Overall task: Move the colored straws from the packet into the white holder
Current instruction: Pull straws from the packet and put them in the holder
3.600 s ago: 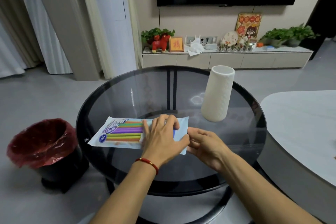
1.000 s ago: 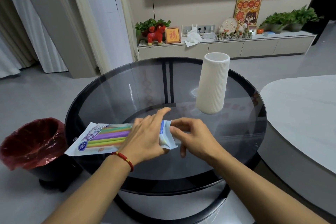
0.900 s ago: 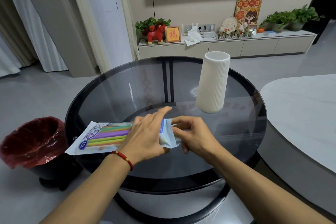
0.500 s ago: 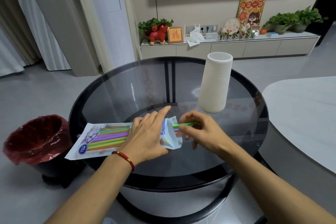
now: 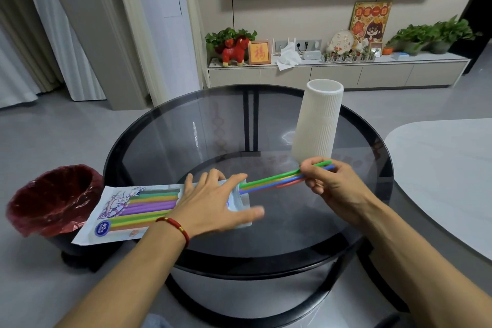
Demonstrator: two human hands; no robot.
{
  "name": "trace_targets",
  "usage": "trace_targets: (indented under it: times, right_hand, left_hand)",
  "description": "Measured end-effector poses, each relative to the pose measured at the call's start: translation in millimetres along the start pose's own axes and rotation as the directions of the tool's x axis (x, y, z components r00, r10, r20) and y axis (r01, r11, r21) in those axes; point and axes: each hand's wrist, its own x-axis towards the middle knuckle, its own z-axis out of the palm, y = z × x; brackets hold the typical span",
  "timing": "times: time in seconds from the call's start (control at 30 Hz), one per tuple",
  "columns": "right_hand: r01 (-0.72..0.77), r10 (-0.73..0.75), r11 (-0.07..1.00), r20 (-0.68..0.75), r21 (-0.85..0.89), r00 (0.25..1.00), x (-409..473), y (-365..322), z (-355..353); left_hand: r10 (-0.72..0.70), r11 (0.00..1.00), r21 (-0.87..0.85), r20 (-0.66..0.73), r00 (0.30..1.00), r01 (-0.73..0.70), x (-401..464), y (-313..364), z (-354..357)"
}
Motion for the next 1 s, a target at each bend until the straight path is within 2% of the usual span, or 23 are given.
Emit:
trace_targets:
  times: [0.1, 0.2, 0.3, 0.4, 0.5, 0.57, 0.67, 0.77, 0.83, 0.93, 1.0]
  right_hand:
    - [0.041, -0.036, 0.991, -0.042, 0.125, 0.998, 1, -6, -1]
    - [0.097, -0.063, 0.960, -0.134, 0.264, 0.989, 1, -14, 3]
    - [0.134, -0.094, 0.955, -0.158, 0.265, 0.983, -1, -17, 14]
    - [0.089, -0.075, 0.986, -0.104, 0.139, 0.992, -4, -4, 32]
    - [0.063, -0.061, 0.986, 0.017, -0.153, 0.998, -10, 16, 56]
    - [0.089, -0.102, 0.949, -0.027, -0.303, 0.994, -9, 20, 64]
    - [0.111, -0.192, 0.920, -0.185, -0.377, 0.964, -8, 2, 51]
    - [0.152, -0.258, 0.885, -0.191, -0.440, 0.947, -13, -25, 31]
    - [0.181, -0.316, 0.830, -0.178, -0.527, 0.932, -17, -45, 26]
    - [0.179, -0.408, 0.645, -0.136, -0.743, 0.903, -6, -76, 28]
    - [0.155, -0.410, 0.536, -0.095, -0.830, 0.907, 5, -90, 34]
  left_hand:
    - [0.020, 1.000, -0.018, -0.076, 0.997, -0.021, 4, 9, 0]
    - [0.067, 0.998, 0.011, -0.070, 0.995, -0.067, 8, 16, 4]
    - [0.080, 0.997, -0.008, -0.058, 0.995, -0.080, 12, 23, 8]
    - [0.117, 0.993, 0.001, -0.067, 0.991, -0.117, 15, 28, 10]
    - [0.166, 0.985, -0.026, -0.080, 0.983, -0.169, 14, 35, 13]
    - [0.166, 0.985, -0.037, -0.075, 0.983, -0.169, 14, 37, 15]
    - [0.134, 0.990, -0.039, -0.043, 0.990, -0.136, 15, 30, 15]
    - [0.133, 0.991, -0.030, -0.021, 0.991, -0.133, 16, 24, 19]
    - [0.130, 0.992, -0.008, -0.030, 0.991, -0.130, 17, 26, 23]
    - [0.123, 0.992, 0.022, -0.035, 0.992, -0.122, 17, 28, 26]
    - [0.124, 0.992, 0.037, -0.037, 0.992, -0.123, 18, 28, 26]
